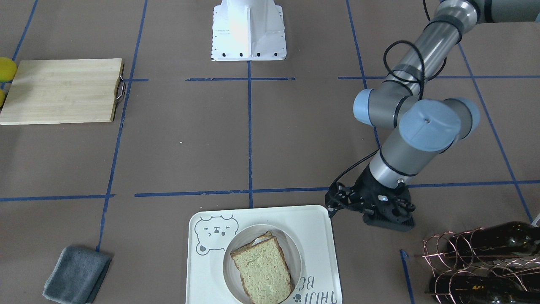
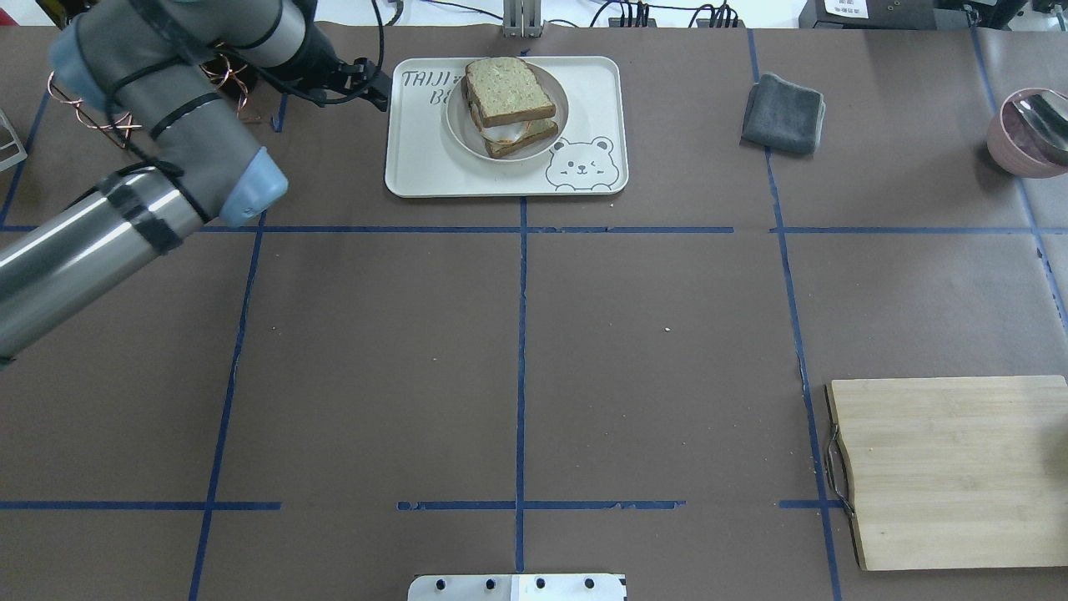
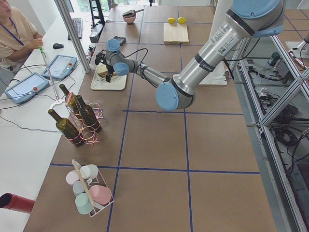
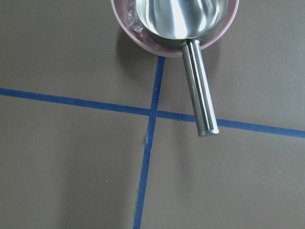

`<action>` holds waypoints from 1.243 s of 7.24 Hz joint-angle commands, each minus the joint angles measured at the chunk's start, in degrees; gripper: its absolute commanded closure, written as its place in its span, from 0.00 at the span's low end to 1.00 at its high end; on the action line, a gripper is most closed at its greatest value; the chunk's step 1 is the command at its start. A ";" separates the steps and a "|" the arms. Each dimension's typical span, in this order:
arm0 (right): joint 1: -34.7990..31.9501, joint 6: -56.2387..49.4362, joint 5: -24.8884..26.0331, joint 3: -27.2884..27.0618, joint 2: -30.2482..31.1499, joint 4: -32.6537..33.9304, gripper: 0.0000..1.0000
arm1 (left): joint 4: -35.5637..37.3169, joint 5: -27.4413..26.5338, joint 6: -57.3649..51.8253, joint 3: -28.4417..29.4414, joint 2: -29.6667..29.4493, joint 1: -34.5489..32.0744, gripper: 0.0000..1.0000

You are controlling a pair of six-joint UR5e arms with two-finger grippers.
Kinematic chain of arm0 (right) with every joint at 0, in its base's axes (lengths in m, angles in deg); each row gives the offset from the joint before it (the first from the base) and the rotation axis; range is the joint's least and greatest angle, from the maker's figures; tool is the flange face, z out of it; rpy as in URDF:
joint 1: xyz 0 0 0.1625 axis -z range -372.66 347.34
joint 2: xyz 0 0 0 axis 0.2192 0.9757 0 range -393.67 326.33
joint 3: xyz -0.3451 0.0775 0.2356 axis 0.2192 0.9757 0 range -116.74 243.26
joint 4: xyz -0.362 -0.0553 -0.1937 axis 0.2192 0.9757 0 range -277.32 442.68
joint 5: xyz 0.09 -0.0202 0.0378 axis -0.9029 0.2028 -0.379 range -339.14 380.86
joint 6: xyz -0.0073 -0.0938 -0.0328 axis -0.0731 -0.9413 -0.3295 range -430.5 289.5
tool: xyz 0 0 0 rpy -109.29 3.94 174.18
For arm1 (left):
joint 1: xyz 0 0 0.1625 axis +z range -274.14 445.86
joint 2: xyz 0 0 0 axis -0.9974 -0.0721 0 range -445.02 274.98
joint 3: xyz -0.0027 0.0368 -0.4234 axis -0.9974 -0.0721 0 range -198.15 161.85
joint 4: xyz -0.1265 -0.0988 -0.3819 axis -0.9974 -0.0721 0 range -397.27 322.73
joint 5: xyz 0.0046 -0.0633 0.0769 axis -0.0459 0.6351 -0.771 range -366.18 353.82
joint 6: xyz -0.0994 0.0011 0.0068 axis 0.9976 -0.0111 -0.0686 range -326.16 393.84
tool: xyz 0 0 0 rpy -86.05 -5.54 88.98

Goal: Make sandwich and place on tray
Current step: 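Release the plate on the tray and withdraw the left arm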

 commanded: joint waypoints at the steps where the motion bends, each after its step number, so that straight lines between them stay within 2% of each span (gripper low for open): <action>1: -0.09 -0.01 -0.04 -0.12 0.19 -0.01 0.00 | 6.97 4.52 -10.39 -17.03 14.17 -3.57 0.00; 3: -0.09 -0.01 -0.21 -2.39 1.33 0.60 0.00 | 14.42 6.37 -31.51 -22.78 24.29 -13.47 0.00; 4: -0.09 0.08 -0.21 -2.40 1.42 0.60 0.00 | 16.46 6.46 -42.51 -22.45 28.16 -19.17 0.00; 5: -0.09 -0.01 -0.21 -2.49 1.42 0.60 0.00 | 19.96 6.55 -47.40 -22.28 30.64 -24.10 0.00; 6: -0.09 -0.01 -0.21 -2.49 1.60 0.60 0.00 | 26.52 9.07 -50.32 -21.75 32.66 -28.85 0.00; 8: -0.09 0.08 -0.21 -2.40 1.60 0.60 0.00 | 36.91 9.19 -59.46 -21.75 36.18 -32.57 0.00; 9: -0.09 -0.01 -0.21 -2.49 1.60 0.60 0.00 | 39.57 9.71 -59.49 -21.83 39.51 -33.02 0.00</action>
